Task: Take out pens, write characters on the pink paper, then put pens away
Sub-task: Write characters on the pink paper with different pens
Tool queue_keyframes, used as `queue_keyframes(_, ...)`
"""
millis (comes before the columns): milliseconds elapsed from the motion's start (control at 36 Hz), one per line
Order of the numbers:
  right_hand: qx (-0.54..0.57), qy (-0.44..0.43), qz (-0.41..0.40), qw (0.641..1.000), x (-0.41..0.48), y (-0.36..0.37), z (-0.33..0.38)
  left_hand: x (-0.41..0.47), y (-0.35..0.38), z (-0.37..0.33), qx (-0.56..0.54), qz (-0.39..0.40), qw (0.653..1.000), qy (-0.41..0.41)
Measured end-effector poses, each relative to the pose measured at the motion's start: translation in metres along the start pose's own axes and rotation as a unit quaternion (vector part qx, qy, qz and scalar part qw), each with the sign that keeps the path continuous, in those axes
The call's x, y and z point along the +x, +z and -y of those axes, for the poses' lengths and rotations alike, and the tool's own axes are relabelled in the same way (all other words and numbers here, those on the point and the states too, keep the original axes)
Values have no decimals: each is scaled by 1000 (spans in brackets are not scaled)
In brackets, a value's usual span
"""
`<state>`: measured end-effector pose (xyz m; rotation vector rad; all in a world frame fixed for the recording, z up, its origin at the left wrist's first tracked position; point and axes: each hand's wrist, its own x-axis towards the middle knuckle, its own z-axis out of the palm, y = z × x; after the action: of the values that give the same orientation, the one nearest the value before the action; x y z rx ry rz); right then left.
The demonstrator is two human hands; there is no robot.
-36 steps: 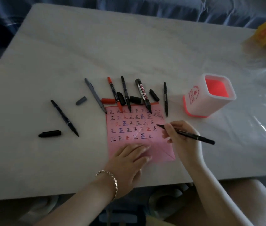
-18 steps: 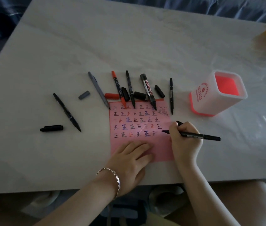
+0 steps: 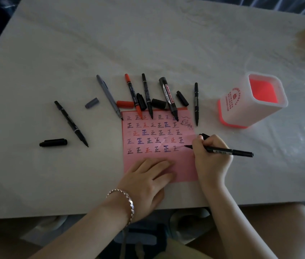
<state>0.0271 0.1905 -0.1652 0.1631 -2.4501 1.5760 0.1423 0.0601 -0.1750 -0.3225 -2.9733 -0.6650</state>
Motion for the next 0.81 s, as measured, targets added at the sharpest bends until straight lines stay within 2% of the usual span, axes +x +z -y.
queue_keyframes(361, 4, -2, 20, 1000, 0, 1, -2, 1, -1, 0, 7, -4, 1000, 2)
queue_keyframes(500, 11, 7, -14, 1000, 0, 2, -2, 1, -2, 0, 7, 4, 1000, -1)
queue_keyframes(611, -4, -25, 29, 999, -1, 2, -3, 1, -2, 0, -4, -3, 1000, 0)
queue_keyframes(722, 11, 3, 0, 1000, 0, 2, -3, 2, -1, 1, 1, 0, 1000, -1)
queue_keyframes(806, 6, -5, 17, 1000, 1, 3, -3, 1, 0, 1, -4, 2, 1000, -5)
